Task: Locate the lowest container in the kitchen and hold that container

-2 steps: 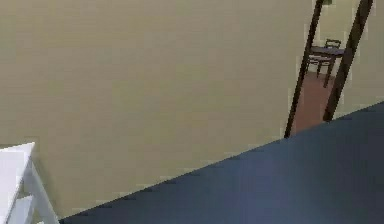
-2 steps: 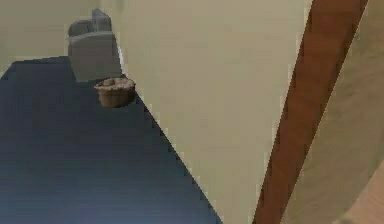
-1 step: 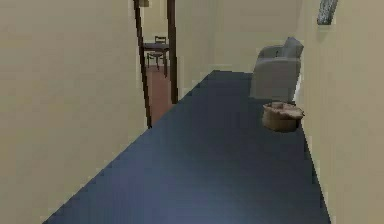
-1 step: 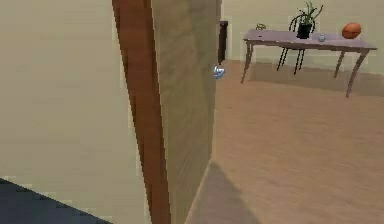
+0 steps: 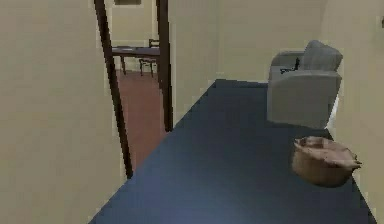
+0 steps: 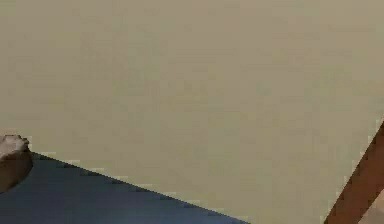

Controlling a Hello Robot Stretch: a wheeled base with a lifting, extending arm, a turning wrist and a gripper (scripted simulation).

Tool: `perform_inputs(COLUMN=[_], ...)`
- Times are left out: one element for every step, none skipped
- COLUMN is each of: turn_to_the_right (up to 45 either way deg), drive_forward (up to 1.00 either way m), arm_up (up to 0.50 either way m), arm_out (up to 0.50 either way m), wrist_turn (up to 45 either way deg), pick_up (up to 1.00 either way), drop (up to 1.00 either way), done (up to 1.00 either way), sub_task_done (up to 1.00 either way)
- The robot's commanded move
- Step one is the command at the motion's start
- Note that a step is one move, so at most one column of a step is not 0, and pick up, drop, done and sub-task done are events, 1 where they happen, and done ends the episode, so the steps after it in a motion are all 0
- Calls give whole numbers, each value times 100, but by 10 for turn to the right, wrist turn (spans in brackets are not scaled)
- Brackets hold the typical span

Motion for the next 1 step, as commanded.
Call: perform_inputs(turn_to_the_right=[0], drive_forward=[100], arm_up=[0], arm_out=[0], wrist_turn=[0], pick_up=[0], drop=[0], done=[0], sub_task_done=[0])
